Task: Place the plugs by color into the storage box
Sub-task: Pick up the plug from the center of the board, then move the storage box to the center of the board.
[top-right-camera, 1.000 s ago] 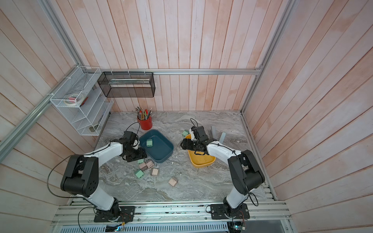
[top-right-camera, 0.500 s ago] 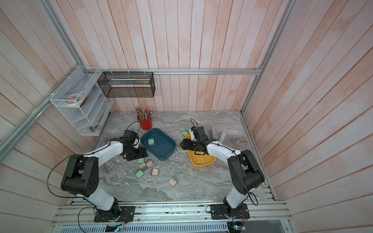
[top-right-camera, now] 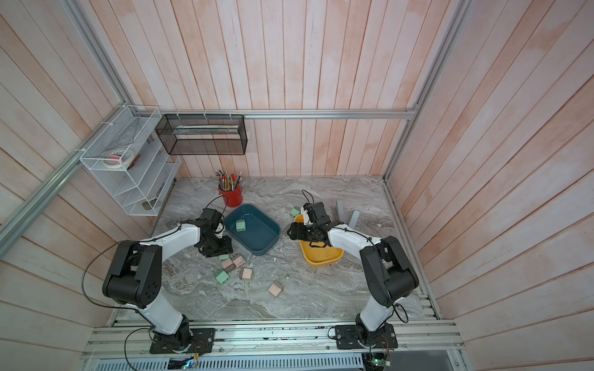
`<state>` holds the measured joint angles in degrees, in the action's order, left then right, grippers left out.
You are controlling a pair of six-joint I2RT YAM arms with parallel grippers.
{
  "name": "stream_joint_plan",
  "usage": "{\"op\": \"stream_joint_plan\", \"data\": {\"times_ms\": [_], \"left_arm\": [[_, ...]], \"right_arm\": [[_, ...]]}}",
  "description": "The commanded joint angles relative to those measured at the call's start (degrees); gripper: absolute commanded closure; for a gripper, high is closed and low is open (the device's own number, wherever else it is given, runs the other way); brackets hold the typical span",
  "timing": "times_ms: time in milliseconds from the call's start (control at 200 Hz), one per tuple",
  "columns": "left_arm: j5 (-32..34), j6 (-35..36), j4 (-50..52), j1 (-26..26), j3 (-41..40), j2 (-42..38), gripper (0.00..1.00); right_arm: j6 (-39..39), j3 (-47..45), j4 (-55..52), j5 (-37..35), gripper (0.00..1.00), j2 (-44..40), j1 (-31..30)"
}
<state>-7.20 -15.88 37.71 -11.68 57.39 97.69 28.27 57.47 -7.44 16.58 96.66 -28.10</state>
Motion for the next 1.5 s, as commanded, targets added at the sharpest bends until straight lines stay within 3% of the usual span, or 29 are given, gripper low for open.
{"op": "stream_joint_plan", "data": {"times_ms": [0, 35, 350, 740, 1180, 1495], "left_arm": [[1.9, 0.0, 0.44, -0.03, 0.72, 2.06, 0.44], [2.01, -0.03, 0.52, -0.01, 0.87, 1.99, 0.49], [2.71, -0.92, 1.62, -0.07, -1.07, -0.43, 0.51], [2.04, -3.76, 2.96, 0.09, -2.79, -4.34, 0.52], [1.93, -5.6, 4.82, 0.4, -1.65, -5.55, 0.52], [4.33, -5.23, 9.17, 1.48, 1.16, -7.85, 0.52]], "right_arm": [[-1.74, 2.65, -2.21, -0.06, 0.2, 0.24, -0.62], [-2.22, 4.12, -3.06, -0.17, 0.2, 0.4, -0.73], [-6.14, 19.12, -6.83, 3.45, 0.22, 9.26, -2.12], [-8.36, 31.71, -8.59, 7.72, 0.43, 23.7, -2.88], [-7.03, 26.76, -5.94, 11.35, 0.72, 24.4, -4.49], [-5.21, 18.17, -3.39, 13.14, 0.81, 19.51, -6.41]]}}
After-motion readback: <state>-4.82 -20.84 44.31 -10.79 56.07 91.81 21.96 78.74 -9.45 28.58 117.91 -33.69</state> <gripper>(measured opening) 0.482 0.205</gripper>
